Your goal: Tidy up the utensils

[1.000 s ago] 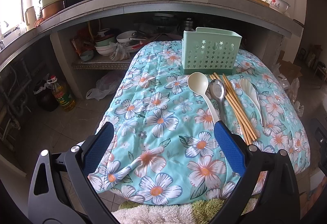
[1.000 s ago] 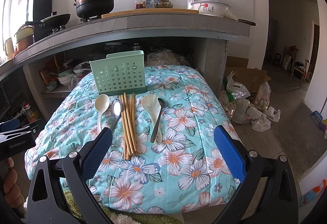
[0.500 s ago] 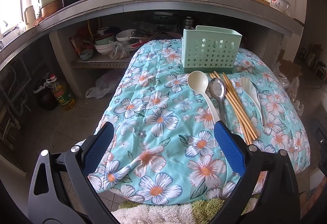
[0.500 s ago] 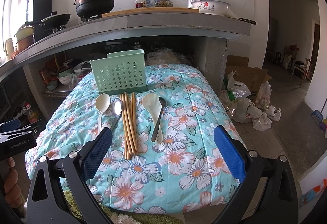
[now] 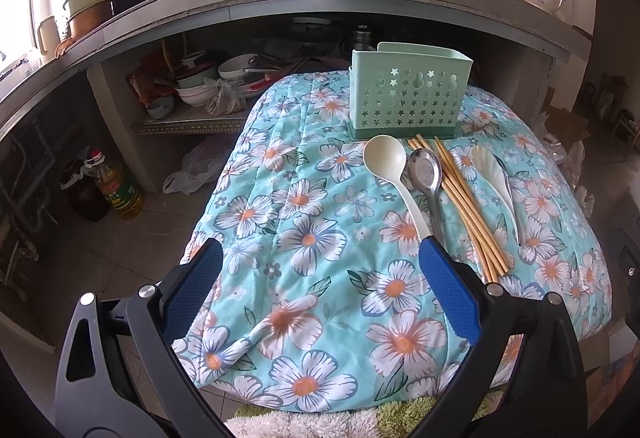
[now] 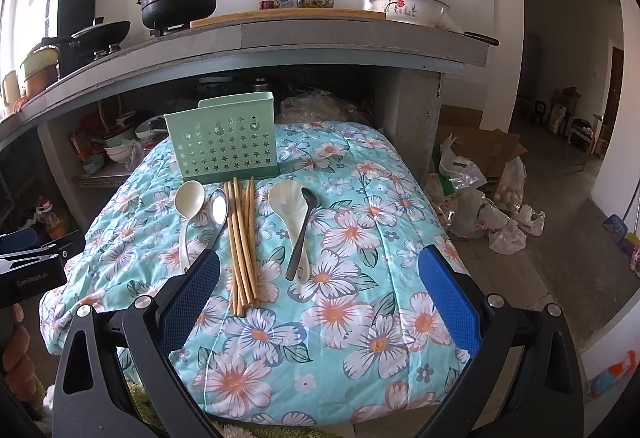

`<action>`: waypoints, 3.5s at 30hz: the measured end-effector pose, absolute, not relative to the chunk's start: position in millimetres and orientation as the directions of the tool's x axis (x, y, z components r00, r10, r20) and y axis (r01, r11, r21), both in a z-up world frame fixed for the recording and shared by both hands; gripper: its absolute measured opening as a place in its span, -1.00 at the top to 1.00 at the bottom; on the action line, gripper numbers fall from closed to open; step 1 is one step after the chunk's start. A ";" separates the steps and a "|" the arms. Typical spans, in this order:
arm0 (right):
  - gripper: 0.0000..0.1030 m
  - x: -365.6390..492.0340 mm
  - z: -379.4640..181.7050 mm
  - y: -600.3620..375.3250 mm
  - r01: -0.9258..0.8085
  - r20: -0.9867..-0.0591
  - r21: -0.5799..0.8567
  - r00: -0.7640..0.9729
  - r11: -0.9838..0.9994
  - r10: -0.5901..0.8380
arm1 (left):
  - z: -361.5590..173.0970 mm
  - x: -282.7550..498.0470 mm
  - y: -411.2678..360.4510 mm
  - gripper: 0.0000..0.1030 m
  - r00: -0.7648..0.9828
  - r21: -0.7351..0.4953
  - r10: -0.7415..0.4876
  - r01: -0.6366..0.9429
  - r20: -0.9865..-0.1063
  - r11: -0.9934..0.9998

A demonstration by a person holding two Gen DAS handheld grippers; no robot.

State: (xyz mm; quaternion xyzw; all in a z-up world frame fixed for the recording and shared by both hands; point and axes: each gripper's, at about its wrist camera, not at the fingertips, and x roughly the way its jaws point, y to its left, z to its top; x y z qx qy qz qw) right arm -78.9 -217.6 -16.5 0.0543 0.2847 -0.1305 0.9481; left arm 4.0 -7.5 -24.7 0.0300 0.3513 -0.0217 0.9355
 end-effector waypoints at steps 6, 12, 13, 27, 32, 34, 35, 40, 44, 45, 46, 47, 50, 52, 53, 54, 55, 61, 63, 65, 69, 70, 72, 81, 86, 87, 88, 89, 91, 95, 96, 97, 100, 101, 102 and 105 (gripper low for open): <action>-0.88 -61.6 -13.5 -221.4 0.289 -0.550 0.007 0.801 0.957 -0.237 | -21.3 33.7 -6.8 -0.84 0.740 0.060 -0.015 0.075 -0.673 0.995; -0.88 -39.5 -17.3 -220.4 0.282 -0.547 -0.009 0.802 0.959 -0.241 | -25.1 66.4 -4.3 -0.84 0.724 0.075 -0.015 0.092 -0.689 0.993; -0.88 -35.3 -19.7 -219.8 0.276 -0.552 -0.010 0.800 0.961 -0.235 | -25.8 71.3 -4.4 -0.84 0.724 0.076 -0.019 0.099 -0.689 0.992; -0.88 34.4 -37.3 -209.6 0.145 -0.607 0.117 0.793 0.983 -0.045 | -45.4 129.2 5.4 -0.84 0.682 -0.134 -0.280 0.260 -0.675 0.956; -0.88 62.8 -47.8 -205.3 0.077 -0.640 0.182 0.766 0.980 0.058 | -49.0 149.4 -2.7 -0.84 0.651 -0.167 -0.325 0.294 -0.686 0.941; -0.80 74.3 -50.0 -204.3 0.038 -0.649 0.201 0.754 0.979 0.104 | -50.5 156.9 -4.5 -0.84 0.645 -0.176 -0.340 0.307 -0.685 0.935; -0.73 79.7 -51.1 -203.8 0.019 -0.652 0.209 0.748 0.978 0.125 | -51.1 160.8 -6.1 -0.84 0.645 -0.176 -0.347 0.316 -0.681 0.932; -0.38 111.6 -54.5 -208.4 -0.064 -0.674 0.239 0.707 0.969 0.213 | -51.7 182.8 -10.3 -0.84 0.636 -0.184 -0.395 0.373 -0.663 0.909; -0.11 138.8 -63.6 -213.9 -0.120 -0.701 0.300 0.646 0.946 0.304 | -54.5 201.7 -14.9 -0.84 0.615 -0.179 -0.422 0.418 -0.667 0.891; -0.08 146.1 -67.0 -214.4 -0.132 -0.709 0.316 0.625 0.939 0.327 | -55.5 205.9 -17.4 -0.84 0.608 -0.172 -0.427 0.432 -0.669 0.885; -0.01 152.7 -70.7 -213.9 -0.147 -0.717 0.331 0.604 0.932 0.349 | -57.0 208.4 -18.6 -0.84 0.603 -0.169 -0.433 0.444 -0.671 0.880; 0.03 158.4 -73.7 -212.7 -0.162 -0.723 0.339 0.585 0.927 0.367 | -58.6 211.6 -20.7 -0.83 0.596 -0.167 -0.441 0.458 -0.672 0.873; 0.12 173.6 -81.6 -204.0 -0.222 -0.746 0.338 0.530 0.915 0.404 | -63.2 219.7 -25.5 -0.54 0.568 -0.171 -0.470 0.499 -0.676 0.849; 0.18 183.0 -85.5 -197.4 -0.257 -0.757 0.328 0.504 0.909 0.416 | -67.3 226.9 -28.9 -0.41 0.538 -0.178 -0.487 0.526 -0.688 0.832; 0.23 186.9 -86.8 -195.9 -0.267 -0.762 0.325 0.494 0.907 0.419 | -69.3 231.4 -30.0 -0.32 0.525 -0.184 -0.495 0.535 -0.692 0.825; 0.26 191.0 -88.1 -193.7 -0.278 -0.767 0.320 0.485 0.906 0.420 | -71.6 235.7 -30.9 -0.26 0.510 -0.196 -0.506 0.543 -0.695 0.817; 0.28 195.6 -89.3 -191.0 -0.293 -0.771 0.315 0.475 0.903 0.423 | -73.4 239.4 -30.7 -0.21 0.494 -0.212 -0.519 0.550 -0.697 0.808; 0.44 214.6 -103.6 -185.1 -0.340 -0.800 0.321 0.402 0.884 0.445 | -87.3 262.4 -32.9 0.06 0.419 -0.262 -0.548 0.568 -0.724 0.780; 0.48 220.3 -108.2 -182.6 -0.354 -0.813 0.311 0.382 0.882 0.440 | -93.2 269.6 -33.1 0.17 0.386 -0.287 -0.556 0.566 -0.736 0.773; 0.49 223.5 -110.8 -181.5 -0.364 -0.819 0.308 0.369 0.879 0.440 | -98.0 274.5 -31.2 0.27 0.353 -0.323 -0.574 0.562 -0.739 0.761; 0.57 227.4 -113.0 -179.8 -0.380 -0.825 0.303 0.355 0.874 0.440 | -103.7 275.5 -33.8 0.36 0.322 -0.334 -0.585 0.578 -0.744 0.744; 0.58 227.8 -114.3 -179.8 -0.384 -0.825 0.302 0.353 0.873 0.441 | -105.4 275.1 -34.9 0.39 0.314 -0.335 -0.586 0.583 -0.747 0.740; 0.67 228.8 -115.8 -178.8 -0.387 -0.827 0.298 0.352 0.872 0.439 | -108.5 274.1 -36.3 0.48 0.304 -0.333 -0.585 0.590 -0.752 0.736; 0.90 222.6 -112.7 -166.1 -0.403 -0.828 0.264 0.371 0.876 0.420 | -105.0 265.0 -41.0 0.90 0.325 -0.316 -0.581 0.595 -0.746 0.739; 0.92 208.9 -96.0 -169.6 -0.383 -0.810 0.237 0.430 0.893 0.399 | -89.2 252.7 -31.0 0.91 0.375 -0.296 -0.571 0.580 -0.730 0.759; 0.92 204.3 -90.9 -171.1 -0.377 -0.803 0.232 0.446 0.897 0.395 | -84.3 249.3 -27.9 0.91 0.393 -0.292 -0.569 0.572 -0.722 0.766; 0.92 200.7 -85.2 -172.4 -0.368 -0.797 0.224 0.464 0.902 0.388 | -79.1 246.4 -24.5 0.91 0.412 -0.289 -0.566 0.563 -0.714 0.774; 0.92 197.6 -79.6 -174.1 -0.360 -0.790 0.219 0.481 0.907 0.381 | -72.9 243.1 -20.6 0.91 0.431 -0.287 -0.563 0.553 -0.705 0.782; 0.92 190.5 -66.3 -179.7 -0.346 -0.773 0.207 0.515 0.915 0.370 | -58.7 236.7 -11.7 0.91 0.471 -0.286 -0.562 0.535 -0.680 0.795; 0.92 178.6 -32.8 -191.8 -0.324 -0.723 0.171 0.600 0.930 0.342 | -21.9 228.6 8.4 0.91 0.564 -0.292 -0.554 0.490 -0.612 0.822; 0.92 176.8 -22.6 -195.4 -0.316 -0.706 0.161 0.625 0.935 0.333 | -11.9 227.9 11.4 0.91 0.588 -0.294 -0.552 0.480 -0.592 0.827; 0.92 175.0 -13.3 -200.7 -0.309 -0.690 0.152 0.647 0.939 0.325 | 0.6 226.4 16.4 0.91 0.614 -0.296 -0.549 0.470 -0.567 0.832; 0.92 170.3 20.4 -213.3 -0.279 -0.615 0.110 0.735 0.954 0.286 | 37.7 225.3 27.7 0.91 0.692 -0.301 -0.537 0.445 -0.482 0.844; 0.92 168.5 33.5 -218.4 -0.267 -0.590 0.101 0.759 0.958 0.274 | 50.1 226.2 30.6 0.91 0.722 -0.298 -0.524 0.432 -0.452 0.851; 0.92 167.4 46.9 -223.3 -0.252 -0.560 0.091 0.787 0.964 0.259 | 63.8 227.6 33.5 0.91 0.752 -0.295 -0.509 0.417 -0.419 0.860; 0.92 167.5 83.0 -239.7 -0.204 -0.469 0.071 0.857 0.976 0.213 | 95.7 232.5 37.3 0.91 0.829 -0.283 -0.443 0.359 -0.342 0.890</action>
